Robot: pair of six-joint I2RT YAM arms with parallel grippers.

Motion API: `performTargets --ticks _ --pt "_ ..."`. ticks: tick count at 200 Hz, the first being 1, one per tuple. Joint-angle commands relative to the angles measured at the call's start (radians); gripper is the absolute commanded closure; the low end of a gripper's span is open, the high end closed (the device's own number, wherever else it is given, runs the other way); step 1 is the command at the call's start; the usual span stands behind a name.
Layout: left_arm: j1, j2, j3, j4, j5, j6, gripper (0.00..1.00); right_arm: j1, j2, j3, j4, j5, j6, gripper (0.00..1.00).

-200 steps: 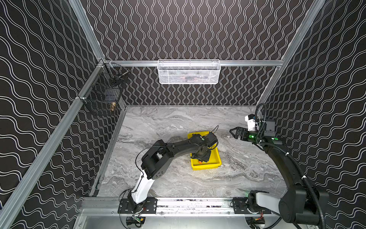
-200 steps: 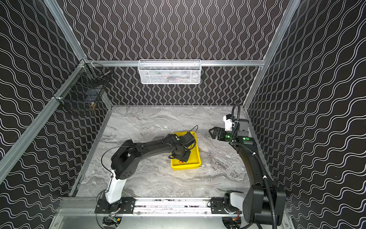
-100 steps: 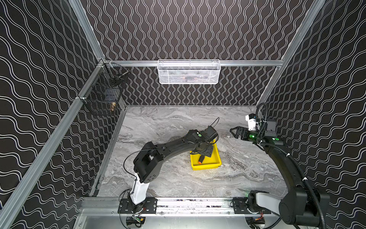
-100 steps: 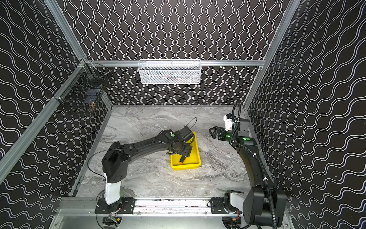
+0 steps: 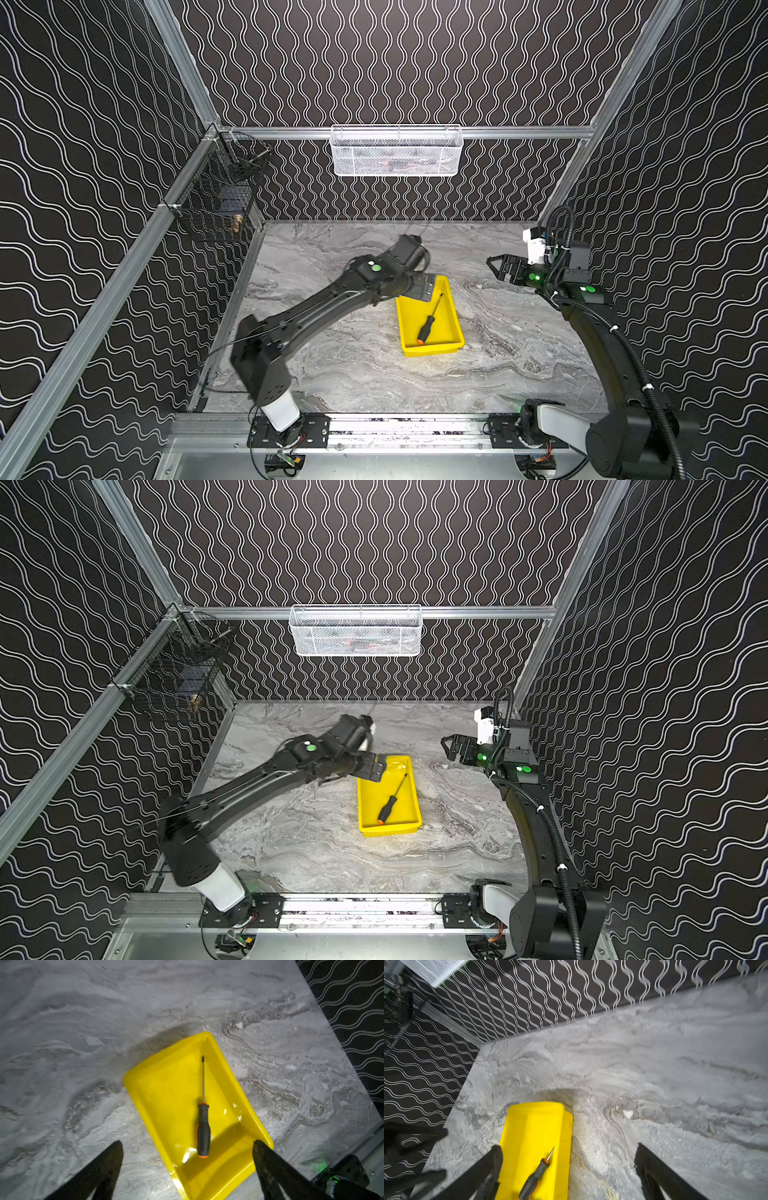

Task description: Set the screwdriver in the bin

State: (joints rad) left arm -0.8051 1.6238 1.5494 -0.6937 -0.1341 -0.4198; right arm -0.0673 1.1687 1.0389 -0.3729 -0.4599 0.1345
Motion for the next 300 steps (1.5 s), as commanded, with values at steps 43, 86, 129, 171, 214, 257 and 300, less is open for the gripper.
performTargets --ticks 43,86,129,171,214,257,300 --pt "0.153 -0.330 -0.275 0.277 -0.224 0.216 0.01 -0.015 -0.066 0.005 0.160 0.194 0.101 0.01" --pt "0.239 -0.486 -0.445 0.385 -0.482 0.277 0.01 -0.028 -0.177 -0.098 0.290 0.373 0.137 0.01" --pt "0.404 -0.580 -0.741 0.726 -0.433 0.386 0.01 -0.028 -0.239 -0.232 0.422 0.538 0.056 0.01" --pt "0.527 -0.501 -0.971 1.093 -0.324 0.434 0.01 -0.028 -0.256 -0.594 0.922 0.519 -0.038 0.01" --pt "0.582 -0.405 -1.130 1.313 -0.299 0.469 0.01 -0.028 -0.149 -0.691 1.032 0.496 -0.097 0.01" --pt "0.617 -0.301 -1.202 1.449 -0.270 0.503 0.01 -0.028 0.010 -0.796 1.281 0.502 -0.097 0.00" --pt "0.664 -0.170 -1.209 1.584 -0.166 0.496 0.01 -0.028 0.213 -0.842 1.535 0.480 -0.097 0.01"
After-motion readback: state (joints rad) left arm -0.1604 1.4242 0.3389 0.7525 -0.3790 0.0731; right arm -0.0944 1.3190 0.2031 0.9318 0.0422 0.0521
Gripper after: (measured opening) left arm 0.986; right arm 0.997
